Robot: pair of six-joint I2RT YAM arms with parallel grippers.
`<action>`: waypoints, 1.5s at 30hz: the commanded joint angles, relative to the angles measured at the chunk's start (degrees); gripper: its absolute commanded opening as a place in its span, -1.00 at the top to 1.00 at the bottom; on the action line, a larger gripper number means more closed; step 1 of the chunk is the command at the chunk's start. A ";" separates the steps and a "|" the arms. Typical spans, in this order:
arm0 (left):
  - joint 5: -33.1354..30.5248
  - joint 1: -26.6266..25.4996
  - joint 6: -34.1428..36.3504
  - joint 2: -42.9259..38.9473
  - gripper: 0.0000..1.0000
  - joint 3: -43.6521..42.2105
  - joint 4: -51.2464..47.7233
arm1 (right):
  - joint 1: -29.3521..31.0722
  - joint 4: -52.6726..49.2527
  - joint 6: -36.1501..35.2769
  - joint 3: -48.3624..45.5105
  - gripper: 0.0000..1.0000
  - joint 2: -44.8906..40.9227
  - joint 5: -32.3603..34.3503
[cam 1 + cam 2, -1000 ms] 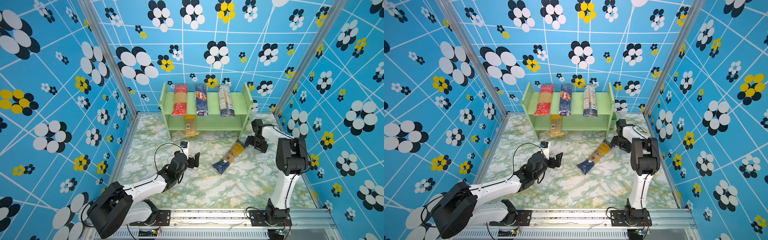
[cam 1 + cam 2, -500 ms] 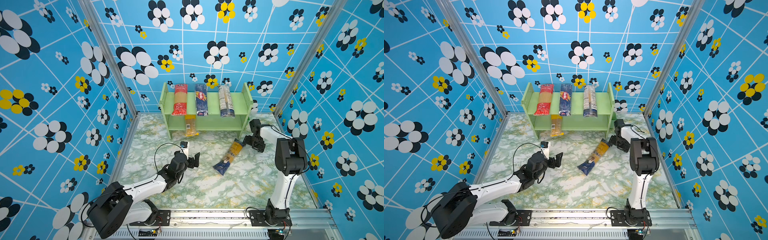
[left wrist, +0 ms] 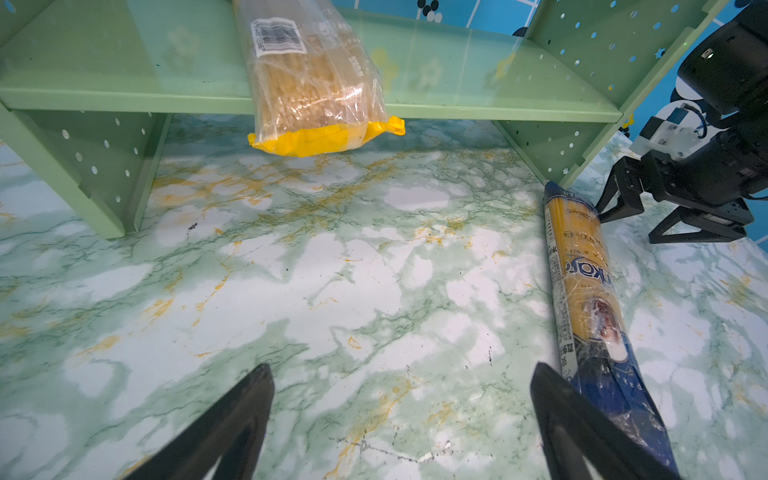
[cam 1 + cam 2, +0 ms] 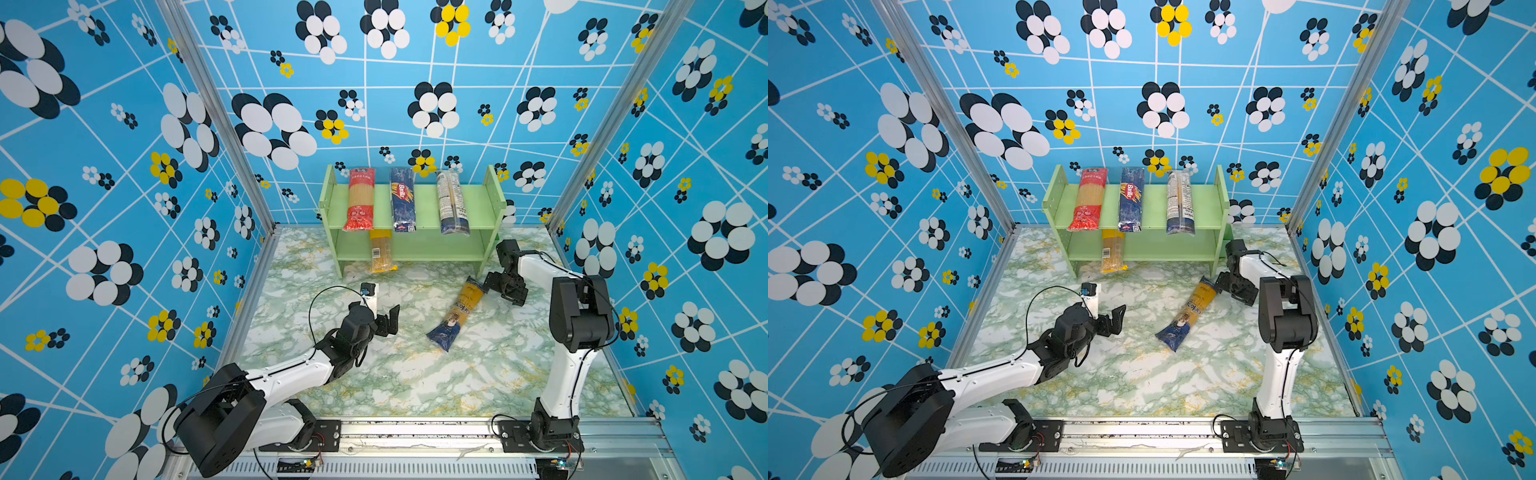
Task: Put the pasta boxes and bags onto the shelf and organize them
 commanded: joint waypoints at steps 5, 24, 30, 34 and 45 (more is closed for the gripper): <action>-0.44 -0.49 0.28 -0.08 -0.96 -0.83 0.34 | 1.34 -0.25 0.70 -2.07 -0.86 -1.05 -1.45; 5.69 -0.60 1.22 3.79 -0.99 0.49 2.60 | 1.33 0.99 1.56 -4.14 -0.86 -3.49 -3.11; 10.91 -1.48 3.38 8.10 -0.99 3.05 3.69 | 1.46 1.64 1.94 -5.18 -0.86 -4.31 -3.92; 14.21 -2.73 5.43 11.22 -0.98 5.94 2.44 | 1.42 1.39 1.65 -5.79 -0.86 -5.10 -3.30; 15.47 -7.23 9.95 17.66 -0.98 13.58 -3.02 | -0.95 -0.24 -0.13 -6.53 -0.88 -8.88 -1.88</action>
